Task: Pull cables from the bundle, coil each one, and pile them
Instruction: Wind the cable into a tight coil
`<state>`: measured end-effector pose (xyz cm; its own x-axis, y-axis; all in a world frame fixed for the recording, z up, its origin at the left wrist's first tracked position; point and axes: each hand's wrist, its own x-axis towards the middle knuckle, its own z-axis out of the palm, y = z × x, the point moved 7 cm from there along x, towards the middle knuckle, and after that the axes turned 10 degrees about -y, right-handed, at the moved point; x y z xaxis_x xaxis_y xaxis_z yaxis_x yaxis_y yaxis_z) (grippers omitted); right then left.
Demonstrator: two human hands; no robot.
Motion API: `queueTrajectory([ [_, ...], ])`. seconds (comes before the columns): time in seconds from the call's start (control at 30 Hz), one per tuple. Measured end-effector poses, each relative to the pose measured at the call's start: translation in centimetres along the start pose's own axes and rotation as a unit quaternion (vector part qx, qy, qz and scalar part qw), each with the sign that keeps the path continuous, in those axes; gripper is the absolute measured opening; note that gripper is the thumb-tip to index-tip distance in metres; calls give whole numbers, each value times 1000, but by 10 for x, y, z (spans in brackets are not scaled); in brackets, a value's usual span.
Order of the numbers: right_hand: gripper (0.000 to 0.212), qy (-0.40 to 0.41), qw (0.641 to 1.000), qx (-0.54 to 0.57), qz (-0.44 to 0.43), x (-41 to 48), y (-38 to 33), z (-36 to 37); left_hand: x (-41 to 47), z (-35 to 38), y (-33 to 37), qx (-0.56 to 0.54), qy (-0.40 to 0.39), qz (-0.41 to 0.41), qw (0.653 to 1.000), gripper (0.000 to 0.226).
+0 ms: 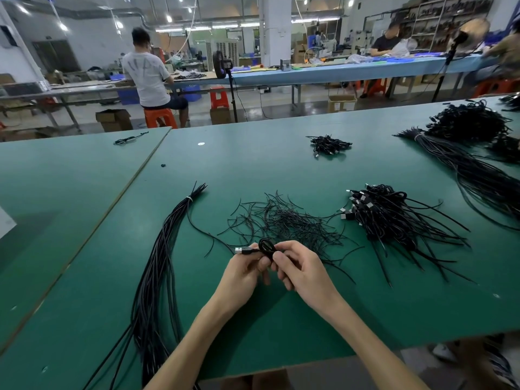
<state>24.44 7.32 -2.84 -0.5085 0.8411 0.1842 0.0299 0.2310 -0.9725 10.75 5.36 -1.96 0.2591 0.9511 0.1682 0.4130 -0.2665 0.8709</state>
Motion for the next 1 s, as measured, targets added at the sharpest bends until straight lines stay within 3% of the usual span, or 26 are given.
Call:
queueTrajectory([
  [0.27,11,47,999,7,0,-2,0,-10,-4,2,3,118,43,11,992,4],
  [0.5,19,44,998,39,9,-1,2,-10,-13,-8,11,182,146,19,972,24],
  [0.67,24,41,998,40,12,-1,4,-10,-20,-8,24,251,191,46,948,19],
  [0.87,27,31,999,35,17,0,5,-10,-23,-7,28,237,197,84,948,29],
  [1.0,32,12,1000,23,14,0,3,-6,-22,-5,28,224,181,91,953,20],
])
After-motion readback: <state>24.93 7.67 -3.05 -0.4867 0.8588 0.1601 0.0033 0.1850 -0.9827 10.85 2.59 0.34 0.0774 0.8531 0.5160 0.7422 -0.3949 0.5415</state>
